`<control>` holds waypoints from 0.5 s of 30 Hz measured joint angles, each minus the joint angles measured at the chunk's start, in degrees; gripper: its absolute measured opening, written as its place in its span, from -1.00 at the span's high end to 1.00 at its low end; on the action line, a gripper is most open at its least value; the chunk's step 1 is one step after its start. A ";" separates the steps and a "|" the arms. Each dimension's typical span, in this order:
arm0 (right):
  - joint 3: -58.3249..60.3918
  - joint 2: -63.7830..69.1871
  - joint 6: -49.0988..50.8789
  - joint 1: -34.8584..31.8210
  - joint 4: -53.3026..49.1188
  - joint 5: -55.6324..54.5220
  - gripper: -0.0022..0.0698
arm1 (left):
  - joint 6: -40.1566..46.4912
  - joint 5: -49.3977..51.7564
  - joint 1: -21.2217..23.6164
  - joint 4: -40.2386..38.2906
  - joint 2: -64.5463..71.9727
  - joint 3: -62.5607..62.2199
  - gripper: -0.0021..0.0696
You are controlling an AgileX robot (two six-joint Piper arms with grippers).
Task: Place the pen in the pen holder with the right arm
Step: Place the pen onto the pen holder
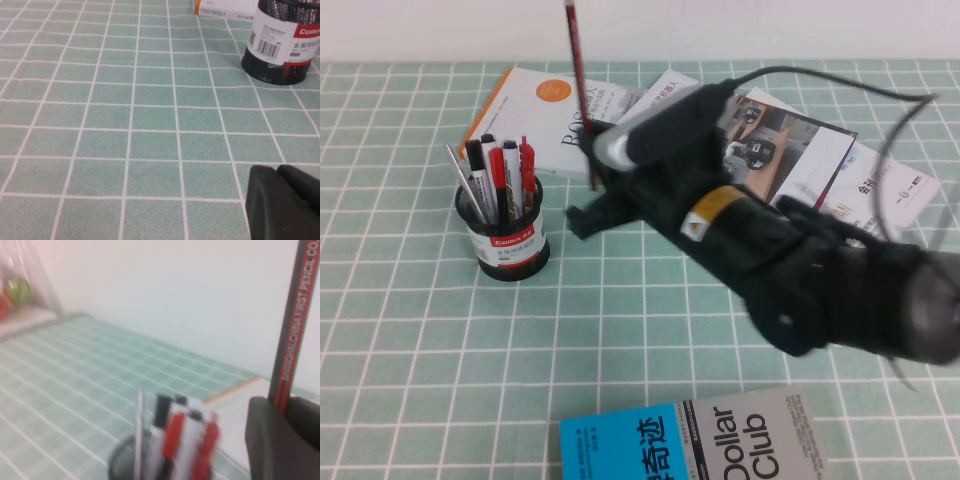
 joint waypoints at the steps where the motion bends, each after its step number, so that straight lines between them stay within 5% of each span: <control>1: -1.35 1.58 2.07 0.00 -1.03 -1.15 0.89 | 0.00 0.00 0.00 0.00 0.00 0.00 0.96; 15: -22.60 23.23 20.59 0.06 -17.39 -4.37 0.89 | 0.00 0.00 0.00 0.00 0.00 0.00 0.96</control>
